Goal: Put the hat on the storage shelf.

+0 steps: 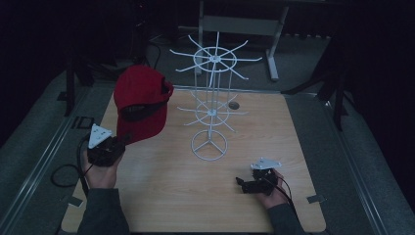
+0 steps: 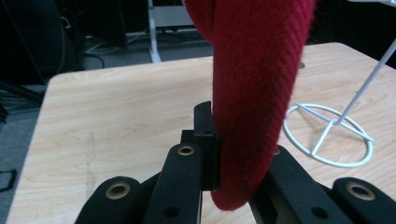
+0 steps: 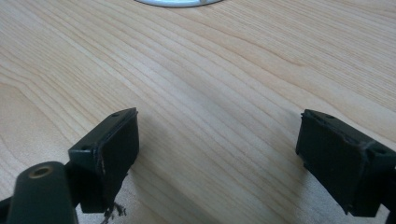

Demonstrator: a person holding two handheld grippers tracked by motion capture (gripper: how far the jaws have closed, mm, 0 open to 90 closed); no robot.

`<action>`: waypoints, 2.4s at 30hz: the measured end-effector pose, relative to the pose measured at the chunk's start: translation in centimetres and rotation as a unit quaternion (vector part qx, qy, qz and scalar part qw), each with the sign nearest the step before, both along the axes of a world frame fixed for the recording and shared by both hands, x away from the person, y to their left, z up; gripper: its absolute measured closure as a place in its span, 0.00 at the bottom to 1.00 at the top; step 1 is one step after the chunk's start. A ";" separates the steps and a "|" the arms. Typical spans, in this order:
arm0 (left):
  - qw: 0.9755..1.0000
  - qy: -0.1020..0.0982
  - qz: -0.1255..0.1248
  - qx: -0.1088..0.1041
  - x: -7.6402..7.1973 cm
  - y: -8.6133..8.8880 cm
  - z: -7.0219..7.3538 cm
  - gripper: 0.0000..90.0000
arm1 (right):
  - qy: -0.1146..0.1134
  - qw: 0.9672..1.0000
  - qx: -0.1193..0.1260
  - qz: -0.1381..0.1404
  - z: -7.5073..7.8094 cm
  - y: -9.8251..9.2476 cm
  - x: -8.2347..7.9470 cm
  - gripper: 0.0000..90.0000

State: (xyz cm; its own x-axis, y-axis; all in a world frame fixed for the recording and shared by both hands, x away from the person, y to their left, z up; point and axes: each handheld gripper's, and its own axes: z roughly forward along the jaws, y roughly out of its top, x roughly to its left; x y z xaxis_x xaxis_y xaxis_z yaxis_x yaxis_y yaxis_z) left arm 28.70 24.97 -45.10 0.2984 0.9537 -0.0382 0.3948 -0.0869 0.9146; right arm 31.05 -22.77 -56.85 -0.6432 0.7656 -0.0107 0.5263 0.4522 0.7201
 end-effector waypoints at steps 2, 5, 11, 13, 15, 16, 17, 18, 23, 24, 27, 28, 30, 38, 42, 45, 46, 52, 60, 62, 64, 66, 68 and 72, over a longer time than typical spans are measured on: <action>1.000 -0.003 0.000 0.004 0.1 -0.2 0.3 0.96 | 0.000 1.000 -0.001 0.001 0.0 0.0 0.0 0.15; 1.000 -0.008 -0.001 0.004 0.2 -0.2 0.6 0.96 | 0.000 1.000 -0.001 0.000 0.0 0.0 0.0 0.15; 1.000 -0.022 0.004 -0.003 0.2 -0.1 1.6 0.96 | 0.001 1.000 0.001 -0.001 0.0 0.0 0.0 0.15; 1.000 -0.027 0.004 -0.004 0.1 0.0 1.9 0.96 | 0.000 1.000 0.000 -0.001 0.0 0.0 0.0 0.15; 1.000 -0.031 0.005 -0.006 0.1 0.0 2.3 0.96 | -0.001 1.000 0.000 0.000 0.0 0.0 0.0 0.15; 0.999 -0.033 0.007 -0.007 0.1 0.0 2.4 0.96 | 0.000 1.000 0.001 -0.001 0.0 0.0 0.0 0.15; 0.999 -0.035 0.007 -0.009 0.1 0.0 2.6 0.96 | 0.000 1.000 0.001 -0.001 0.0 0.0 0.0 0.15; 0.999 -0.036 0.008 -0.010 0.1 0.0 2.7 0.96 | 0.000 1.000 0.001 -0.001 0.0 0.0 0.0 0.15; 0.999 -0.045 0.009 -0.018 0.1 0.0 3.3 0.96 | 0.002 1.000 0.001 -0.001 0.0 0.0 0.0 0.15; 0.999 -0.047 0.009 -0.020 0.1 0.0 3.4 0.96 | 0.002 1.000 0.001 -0.001 0.0 0.0 0.0 0.15; 0.998 -0.049 0.010 -0.023 0.2 -0.1 3.7 0.96 | 0.002 1.000 0.000 -0.001 0.0 0.0 0.0 0.15; 0.998 -0.051 0.009 -0.024 0.2 -0.1 3.8 0.96 | 0.002 1.000 0.001 -0.001 0.0 0.0 0.0 0.15; 0.998 -0.054 0.010 -0.025 0.2 -0.1 4.1 0.96 | 0.002 1.000 0.000 -0.001 0.0 0.0 0.0 0.15; 0.997 -0.063 0.011 -0.034 0.2 -0.1 5.1 0.96 | 0.002 1.000 0.001 -0.001 0.0 0.0 0.0 0.15; 0.997 -0.068 0.011 -0.038 0.2 -0.1 5.6 0.96 | 0.002 1.000 0.000 -0.001 0.0 0.0 0.0 0.15; 0.997 -0.071 0.010 -0.038 0.2 -0.1 5.9 0.96 | 0.001 1.000 0.000 0.000 0.0 0.0 0.0 0.15; 0.997 -0.072 0.009 -0.038 0.2 -0.1 6.0 0.96 | 0.001 1.000 0.000 0.000 0.0 0.0 0.0 0.15; 0.996 -0.075 0.010 -0.044 0.2 -0.1 6.6 0.96 | 0.001 1.000 0.000 -0.001 0.0 0.0 0.0 0.15; 0.996 -0.082 0.008 -0.046 0.0 0.2 7.5 0.95 | 0.000 1.000 0.000 -0.001 0.0 0.0 0.0 0.15; 0.995 -0.083 0.008 -0.050 -0.1 0.3 7.6 0.96 | 0.000 1.000 0.000 0.000 0.0 0.0 0.0 0.15; 0.995 -0.084 0.009 -0.053 -0.1 0.4 7.7 0.96 | 0.001 1.000 0.000 -0.001 0.0 0.0 0.0 0.15; 0.995 -0.085 0.009 -0.056 -0.2 0.4 7.8 0.96 | 0.001 1.000 0.000 -0.001 0.0 0.0 0.0 0.15; 0.995 -0.086 0.008 -0.059 -0.2 0.4 8.0 0.96 | 0.001 1.000 0.000 -0.001 0.0 0.0 0.0 0.15; 0.994 -0.089 0.006 -0.066 -0.1 0.3 8.2 0.96 | 0.000 1.000 0.000 0.000 0.0 0.0 0.0 0.15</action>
